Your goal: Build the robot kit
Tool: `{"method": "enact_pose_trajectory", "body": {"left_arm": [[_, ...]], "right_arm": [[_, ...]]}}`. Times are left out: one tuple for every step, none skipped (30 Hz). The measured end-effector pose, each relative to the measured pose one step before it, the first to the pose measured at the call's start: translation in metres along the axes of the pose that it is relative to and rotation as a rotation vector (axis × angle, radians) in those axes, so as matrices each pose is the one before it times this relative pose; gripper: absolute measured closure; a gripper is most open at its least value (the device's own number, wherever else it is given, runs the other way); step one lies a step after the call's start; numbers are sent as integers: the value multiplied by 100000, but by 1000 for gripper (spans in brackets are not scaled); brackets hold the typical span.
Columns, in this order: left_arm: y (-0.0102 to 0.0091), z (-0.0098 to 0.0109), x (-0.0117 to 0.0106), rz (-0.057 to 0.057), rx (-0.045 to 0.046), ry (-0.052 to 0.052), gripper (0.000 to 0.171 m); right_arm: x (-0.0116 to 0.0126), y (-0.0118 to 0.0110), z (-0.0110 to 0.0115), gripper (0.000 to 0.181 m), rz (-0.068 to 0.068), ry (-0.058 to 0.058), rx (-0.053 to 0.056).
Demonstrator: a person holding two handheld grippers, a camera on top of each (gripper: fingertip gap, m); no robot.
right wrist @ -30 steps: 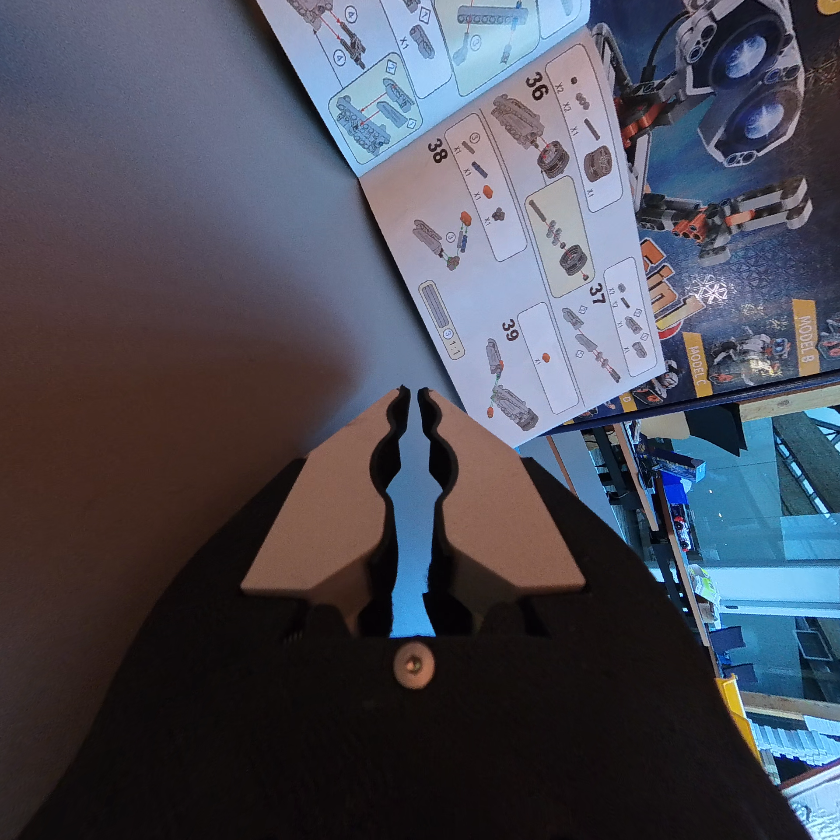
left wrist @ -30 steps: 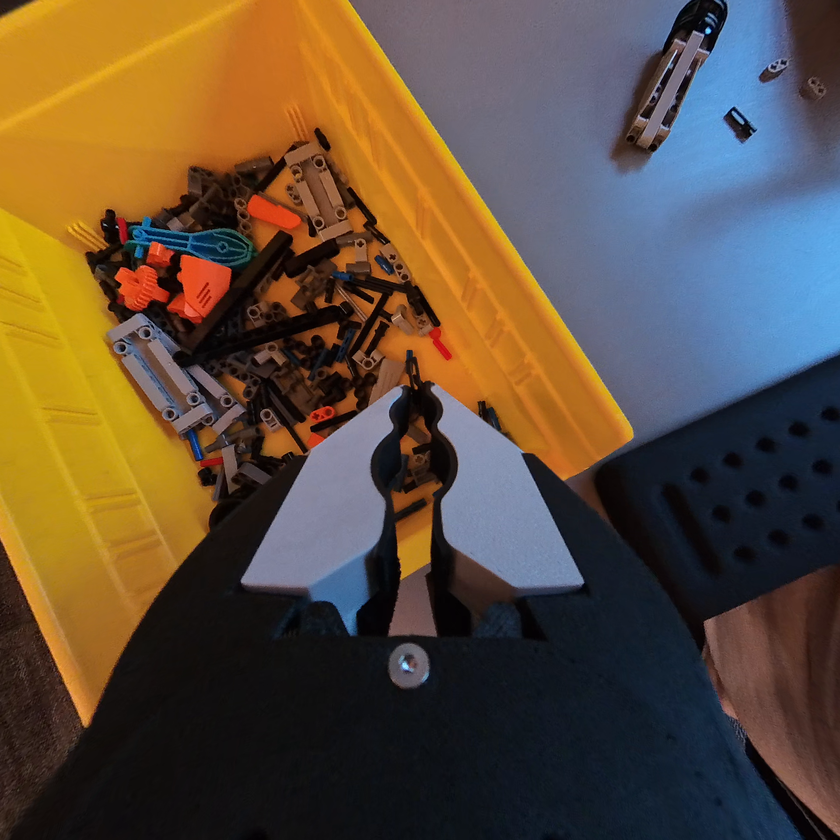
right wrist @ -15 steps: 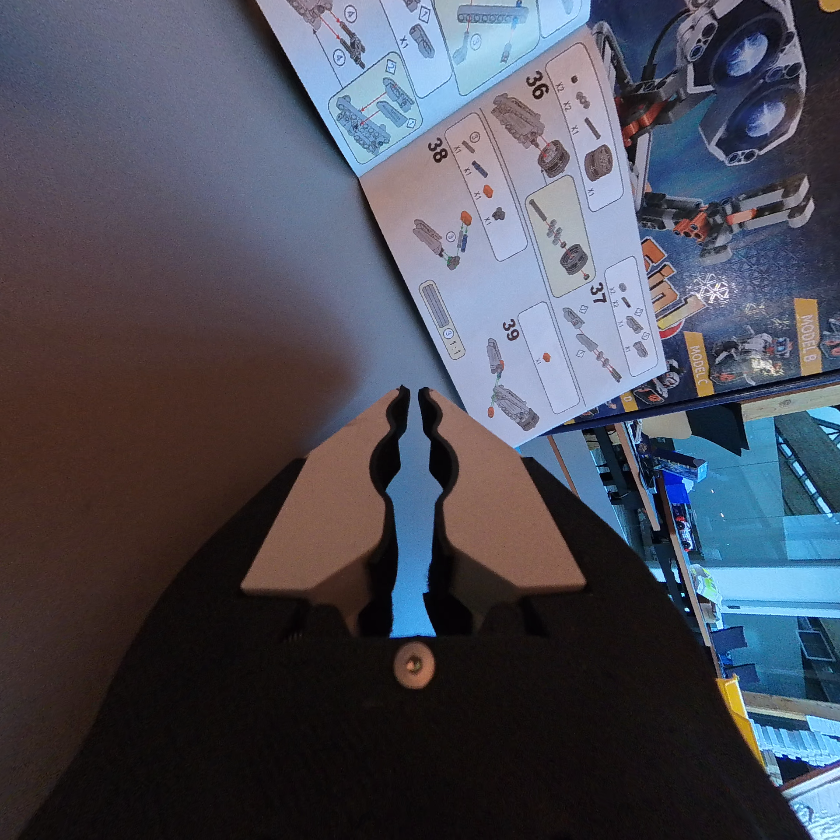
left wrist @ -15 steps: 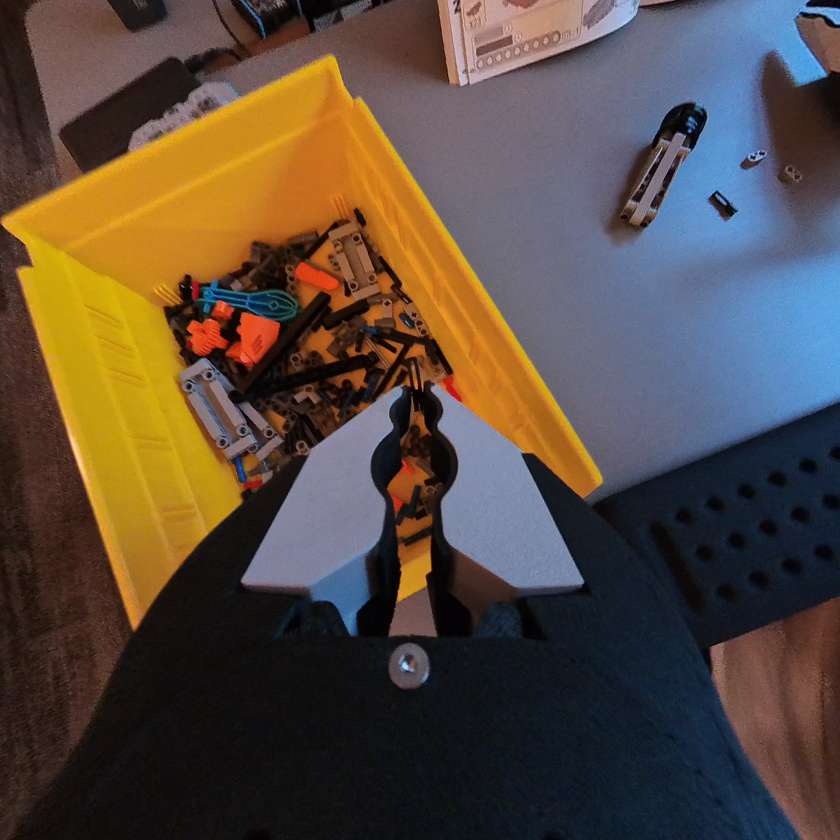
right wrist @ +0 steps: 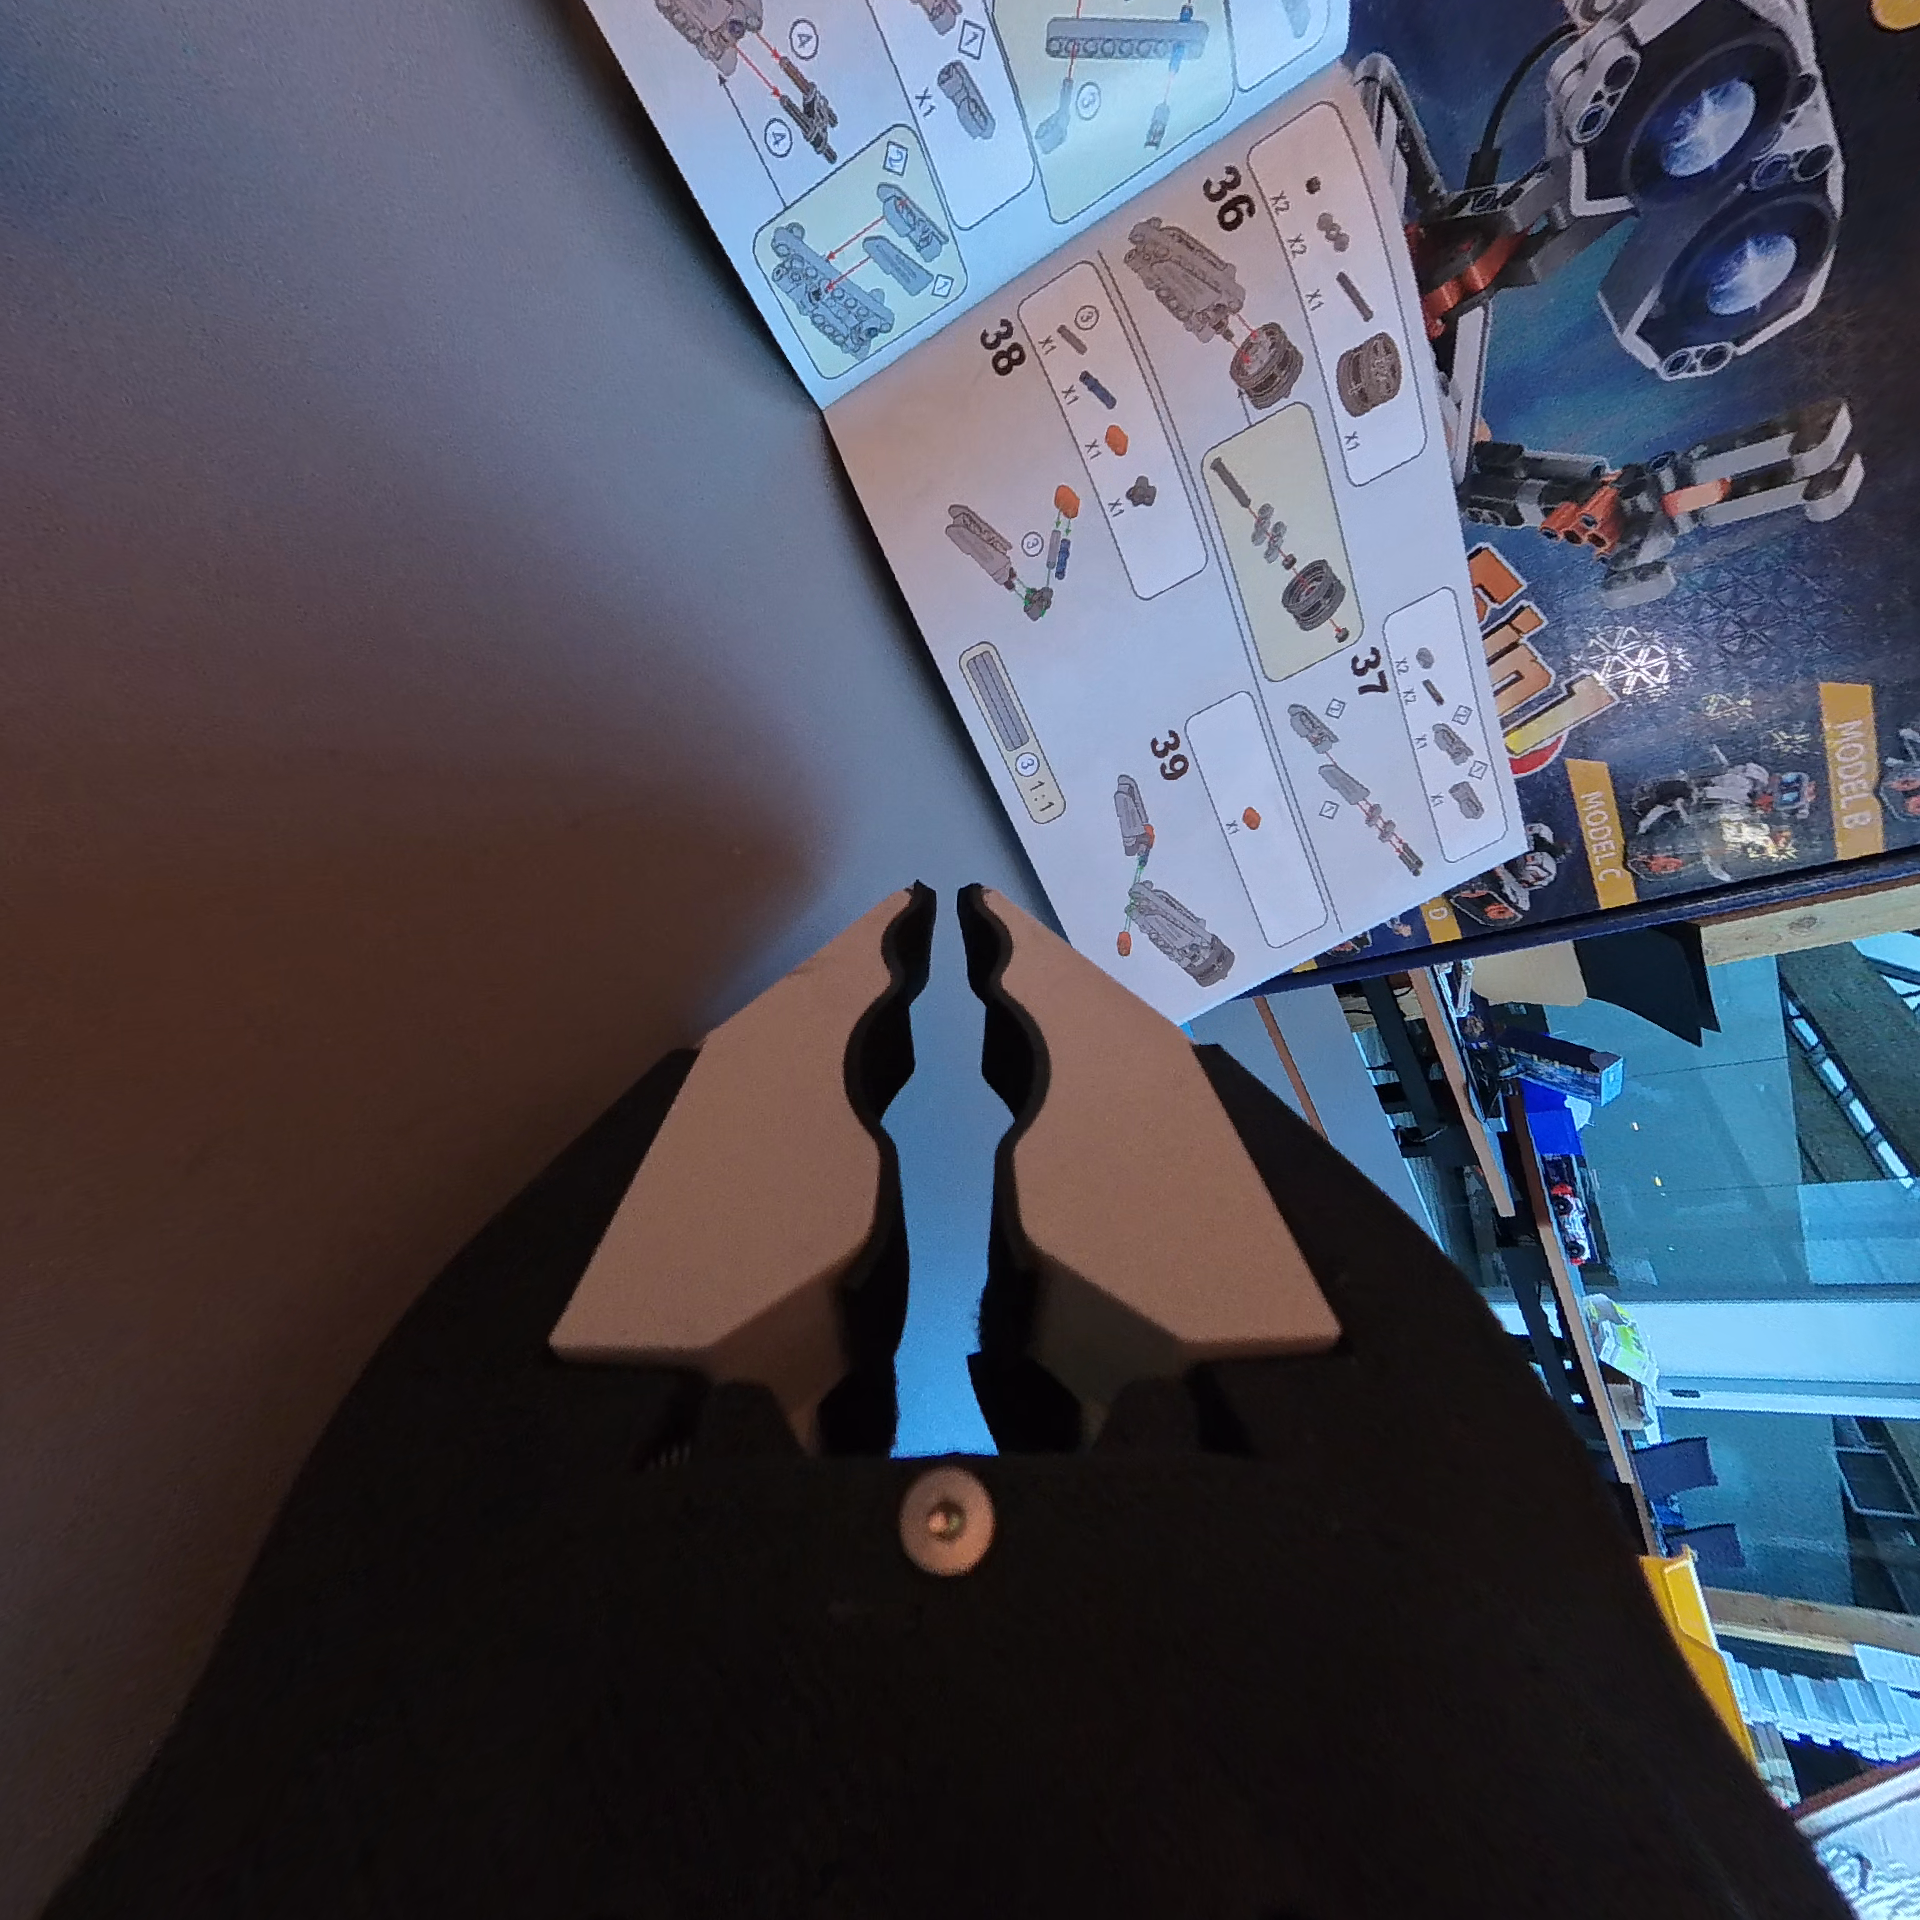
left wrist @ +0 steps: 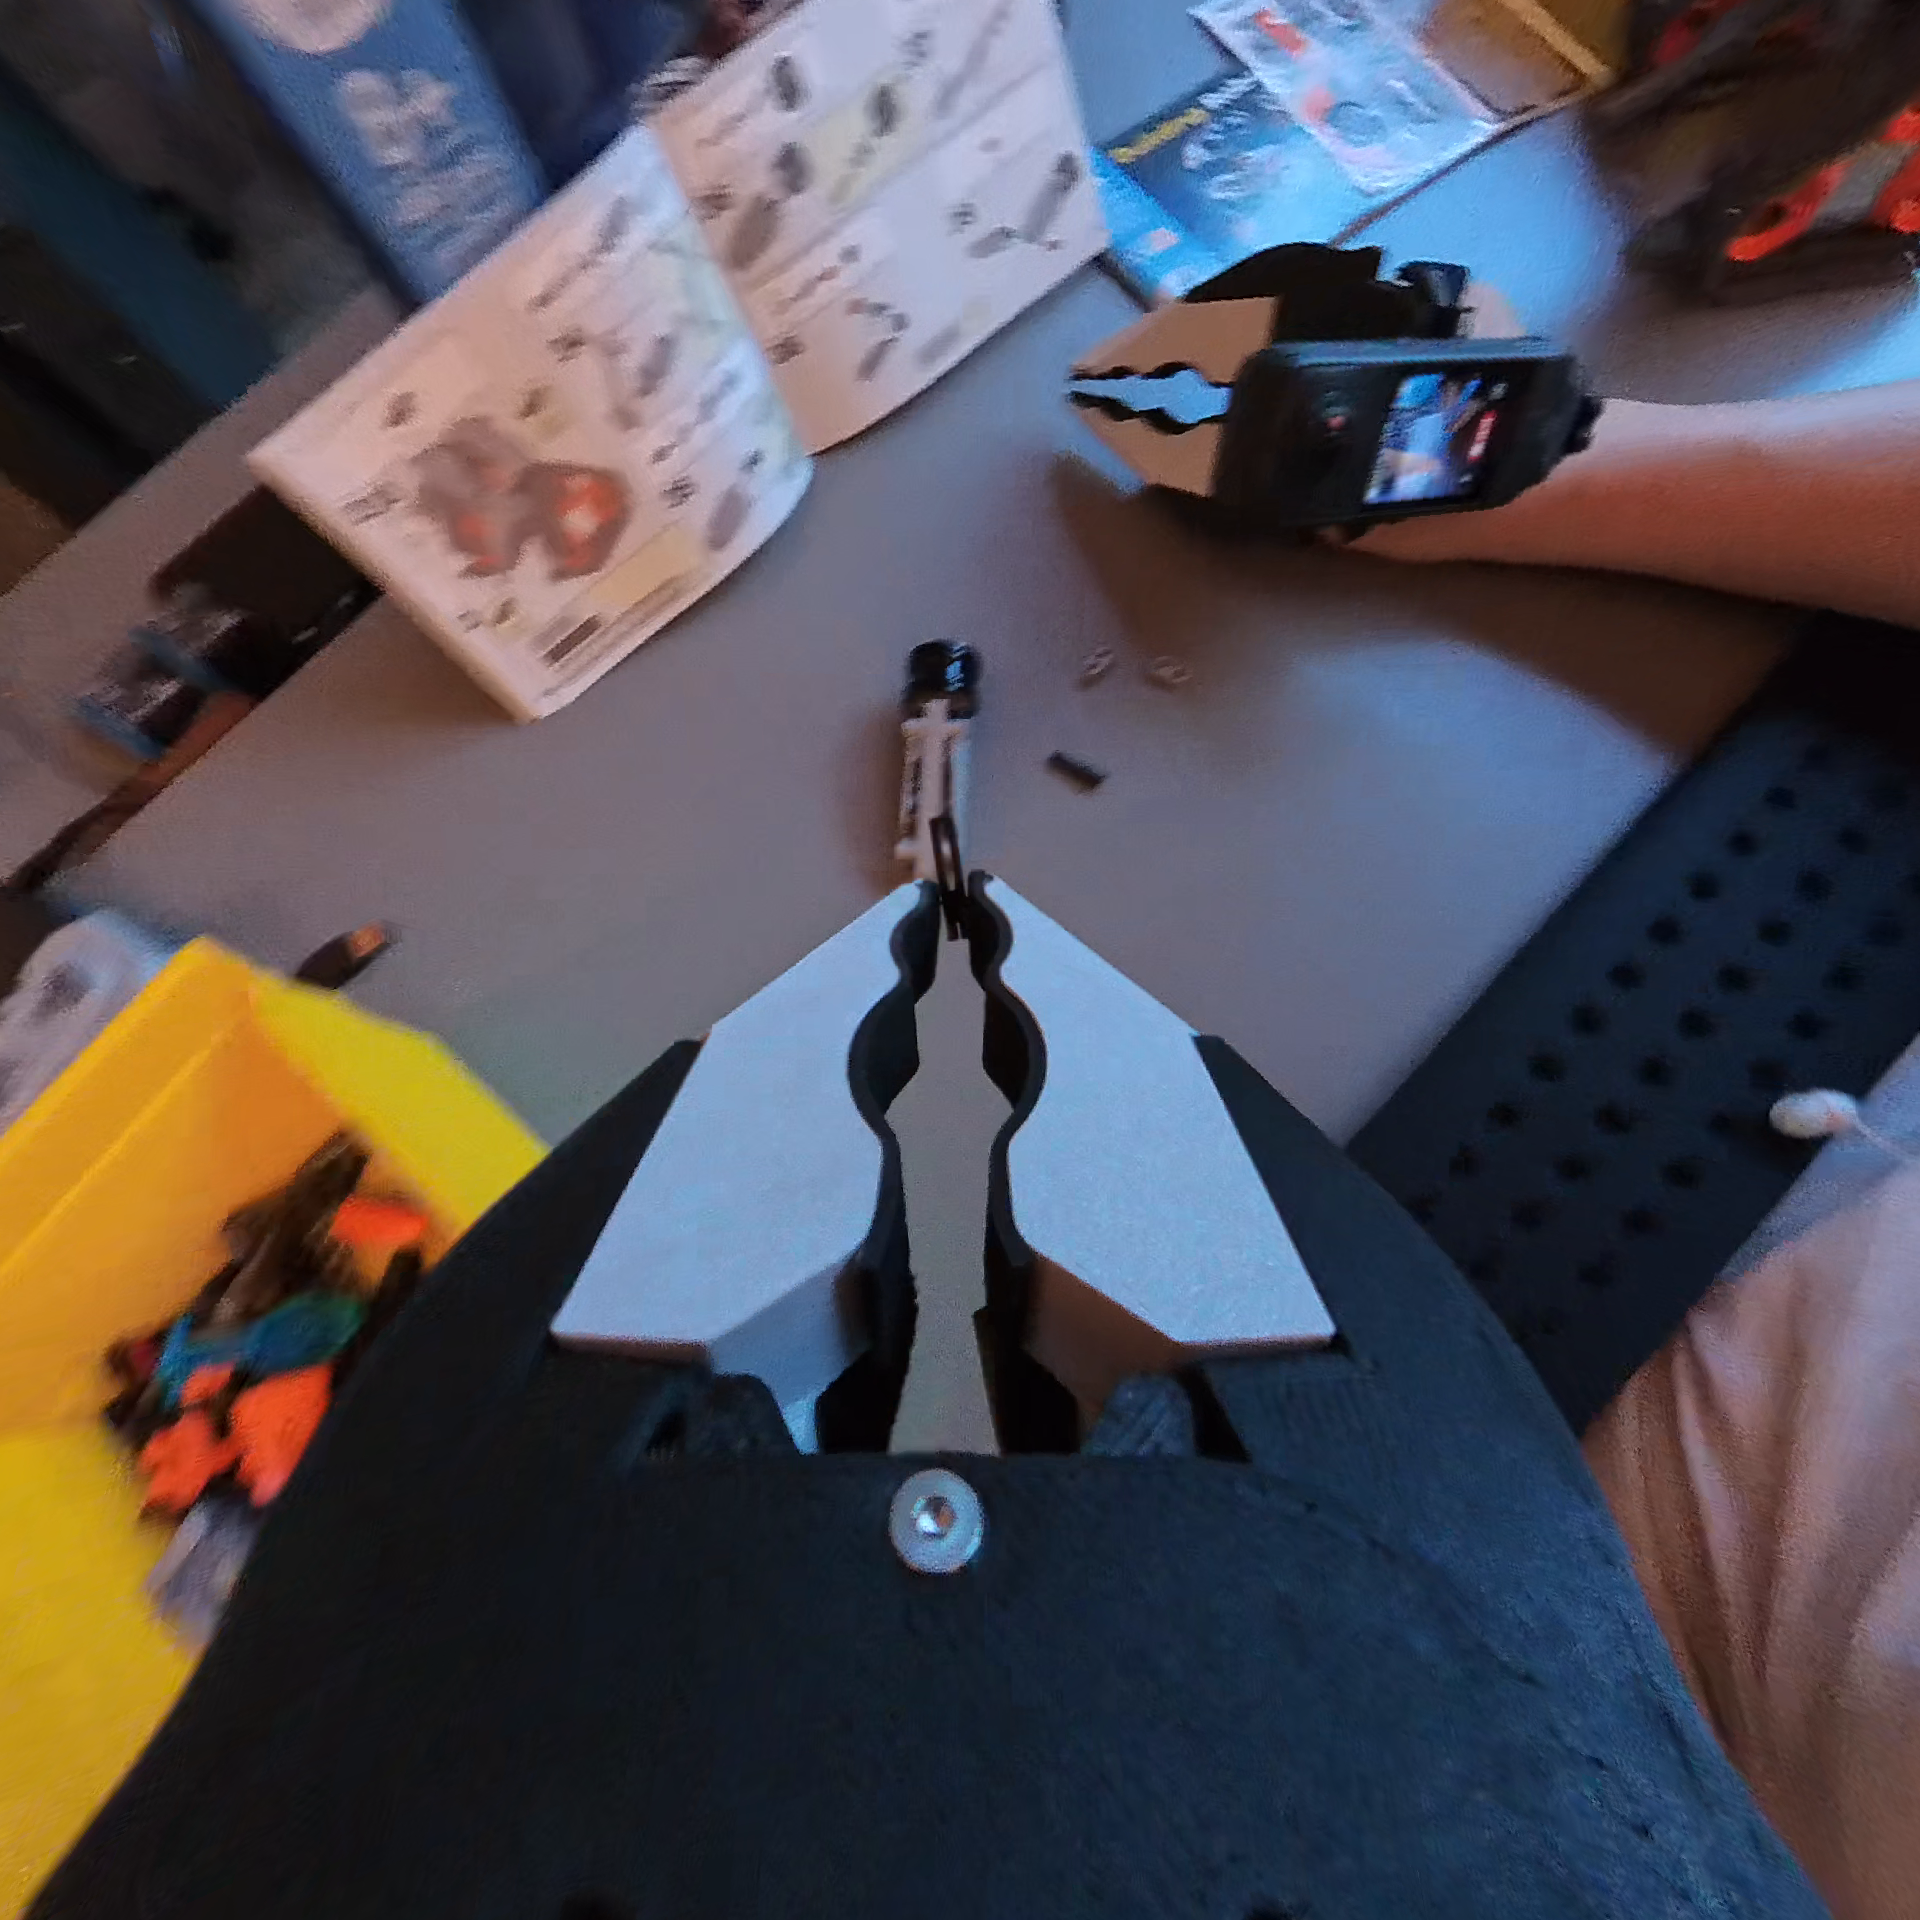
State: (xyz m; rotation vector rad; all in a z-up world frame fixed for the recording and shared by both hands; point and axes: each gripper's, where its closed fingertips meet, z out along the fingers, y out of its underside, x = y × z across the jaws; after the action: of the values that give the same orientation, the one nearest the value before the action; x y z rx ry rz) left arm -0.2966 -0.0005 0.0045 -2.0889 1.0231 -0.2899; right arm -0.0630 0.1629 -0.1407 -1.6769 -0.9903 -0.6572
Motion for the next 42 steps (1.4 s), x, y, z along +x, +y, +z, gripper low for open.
{"method": "enact_pose_trajectory", "body": {"left_arm": [[-542, 1760, 1080, 1566, -468, 2421, 168], [-317, 1856, 801, 815, -1045, 1719, 168], [-45, 1897, 520, 64, -2145, 1015, 168], [79, 1837, 298, -353, -2407, 436, 168], [96, 1713, 314, -576, -2191, 1136, 168], [48, 1544, 470, -620, -1763, 2654, 168], [-79, 1328, 473, -717, -1088, 3215, 168], [-87, 1099, 263, -909, -1055, 2354, 168], [-78, 851, -19, -828, -1208, 901, 168], [-160, 621, -161, -517, -607, 134, 168], [-309, 468, -161, -524, 240, 347, 169], [-412, 388, -83, -700, 678, 1177, 169], [-476, 386, -33, -512, 639, 1963, 168], [-490, 434, 2, 191, 379, 2346, 168], [-416, 473, -47, 585, -341, 1892, 169], [-257, 492, -185, 530, -1719, 690, 169], [-174, 465, -301, 929, -2372, -466, 168], [-225, 429, -298, 1426, -1702, -1062, 168], [-228, 383, -123, 1145, -776, -537, 168], [-149, 332, 103, 410, -320, 448, 168], [-56, 295, 150, -202, 236, 551, 168], [38, 263, 135, -636, 664, 289, 168], [193, 217, 99, -806, 435, 140, 168], [324, 162, 87, -482, -22, 29, 168], [350, 95, 16, -21, -26, -401, 168], [308, 25, -127, 108, 290, -1213, 168], [257, -34, -234, 41, 410, -1641, 168], [217, -92, -215, -17, 381, -1386, 168], [144, -146, -162, -31, 609, -870, 168], [34, -176, -101, -170, 927, -420, 168], [-61, -166, -85, -417, 1158, -210, 169], [-108, -146, -81, -539, 1211, -78, 169], [-91, -98, -44, -461, 916, 104, 169], [-16, -41, -39, -326, 554, 46, 168], [43, 6, -64, -261, 167, -137, 168], [104, 36, -67, -161, -136, -285, 168], [98, 28, -96, -2, -155, -509, 168], [82, 20, -78, 104, -232, -516, 168], [62, 2, -29, 1, -302, -208, 168], [-7, -23, 76, -229, 52, 255, 168], [-72, -46, 178, -268, 313, 802, 169], [-22, -61, 198, -160, 33, 937, 168]], "right_arm": [[0, 6, 4, 177, 91, -67, -23], [2, 1, -1, 177, 162, -174, 2], [-11, 10, 9, 177, 219, -201, -37], [-5, 4, -4, 177, 61, -102, -3], [-12, -7, -9, 177, -84, -25, 102], [-21, -27, -8, 177, -83, -110, 150], [-7, -1, -7, 177, 64, -130, 100], [0, -3, 1, 177, 184, -176, 30], [-9, 1, -1, 177, 213, -222, 1], [-13, 13, 11, 177, 179, -271, 1], [-3, -7, -1, 177, 96, -162, 101], [-3, 0, 1, 177, 87, -111, 83], [-14, -6, 6, 177, 26, -166, -3], [-9, 6, 1, 177, 44, -78, 16], [-2, 3, 5, 177, 95, -80, -7], [8, 2, -3, 177, 43, -13, 8], [-2, -5, 5, 177, -63, 45, 13], [9, 5, 1, 177, 4, 33, 23], [3, 1, -3, 177, 68, -38, 15], [-3, 4, 10, 177, 83, -40, 20], [14, 1, -5, 177, 96, -41, 39], [1, 1, 1, 176, 118, -65, 77], [13, 11, 14, 176, 226, -140, -31], [0, 21, 9, 176, 263, -220, -106], [4, 9, 8, 176, 224, -95, -38], [36, -2, 8, 175, 256, 94, 3], [73, 4, -5, 175, 382, 217, 81], [87, -3, -12, 173, 615, 189, 137], [126, -17, -32, 171, 1064, 186, 312], [226, -25, -26, 167, 1870, 283, 537], [461, -23, -32, 163, 3159, 947, 800], [728, -91, -42, 162, 4860, 1595, 1462], [891, -183, -80, 160, 6837, 1426, 2184], [983, -295, -110, 157, 8668, 1089, 2906], [929, -400, -160, 152, 9525, 476, 3433], [815, -329, -152, 148, 9429, -58, 2910], [654, -220, -107, 142, 8290, -236, 2025], [446, -145, -50, 138, 6304, -607, 1367], [352, -36, -22, 135, 4102, -256, 630], [250, 55, 33, 134, 2449, -12, -152], [112, 116, 71, 134, 1336, -213, -693], [32, 128, 80, 134, 401, -89, -861]]}}
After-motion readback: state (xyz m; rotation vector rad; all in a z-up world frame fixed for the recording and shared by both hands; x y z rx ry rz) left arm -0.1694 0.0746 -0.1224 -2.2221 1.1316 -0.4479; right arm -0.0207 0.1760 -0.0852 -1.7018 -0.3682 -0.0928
